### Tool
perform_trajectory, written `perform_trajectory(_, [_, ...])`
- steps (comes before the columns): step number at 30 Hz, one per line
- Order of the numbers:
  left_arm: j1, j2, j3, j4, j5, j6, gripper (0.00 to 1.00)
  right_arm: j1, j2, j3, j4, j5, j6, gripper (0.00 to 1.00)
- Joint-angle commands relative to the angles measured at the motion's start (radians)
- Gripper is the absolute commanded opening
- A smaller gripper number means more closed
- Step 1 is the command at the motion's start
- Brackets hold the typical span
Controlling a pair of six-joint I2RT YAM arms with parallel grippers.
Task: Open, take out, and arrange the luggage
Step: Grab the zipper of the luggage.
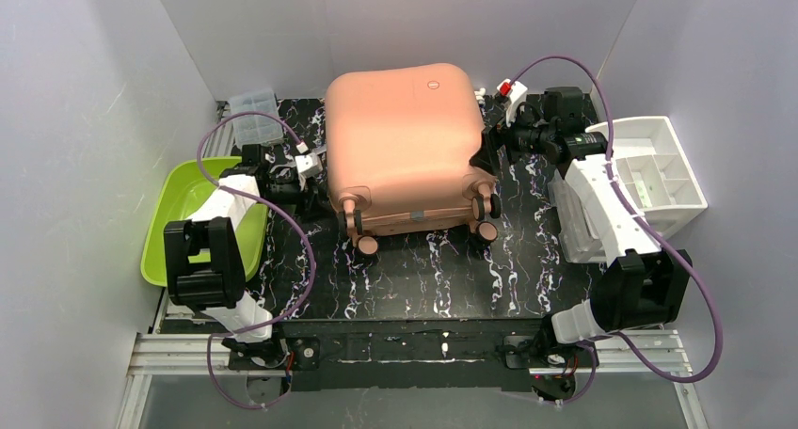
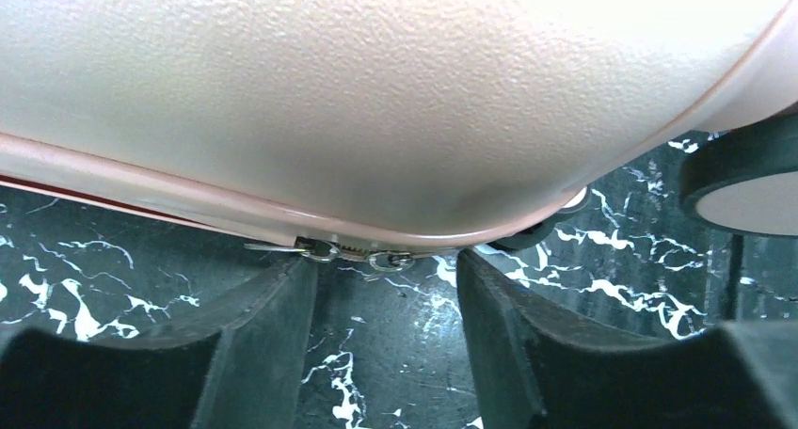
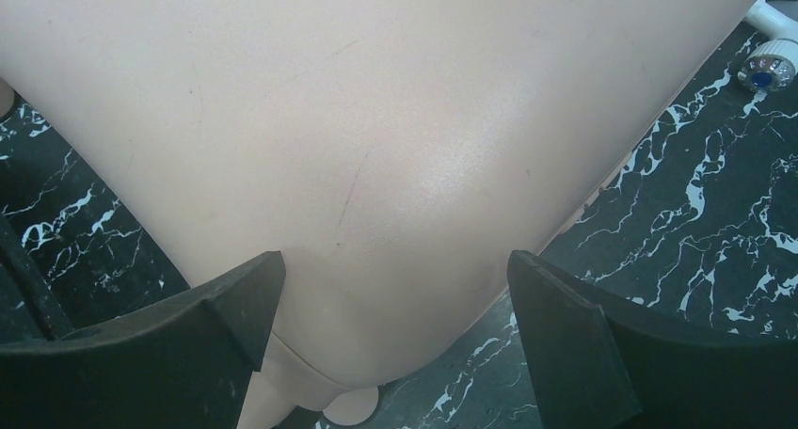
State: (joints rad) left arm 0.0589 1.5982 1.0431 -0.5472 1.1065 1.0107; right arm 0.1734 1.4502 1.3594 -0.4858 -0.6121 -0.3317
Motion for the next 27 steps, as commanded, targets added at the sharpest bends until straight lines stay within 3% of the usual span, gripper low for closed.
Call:
perform_trajectory(1, [-0.031, 0.02, 0.03, 0.002, 0.029, -0.009, 0.48, 0.011, 0.053, -0.01, -0.041, 0.028, -0.027, 0.98])
perform_trajectory(7, [-0.033, 0.043, 0.042, 0.006, 0.019, -0.031, 0.2, 0.011, 0.055, -0.006, -0.041, 0.026, -0.027, 0.99])
perform_trajectory(17, [-0.034, -0.004, 0.011, -0.029, 0.055, 0.007, 0.0, 0.012, 0.085, 0.018, -0.056, 0.028, -0.026, 0.99])
perform_trajectory(20, [-0.035, -0.032, -0.012, -0.035, 0.066, 0.02, 0.02, 0.012, 0.093, 0.023, -0.061, 0.028, -0.026, 0.99])
perform_trajectory(23, [-0.033, -0.04, -0.022, -0.036, 0.04, 0.022, 0.28, 0.014, 0.098, 0.03, -0.067, 0.029, -0.027, 0.98])
perform_trajectory(27, [-0.027, -0.036, -0.02, -0.036, 0.032, 0.021, 0.35, 0.015, 0.098, 0.03, -0.069, 0.029, -0.026, 0.98])
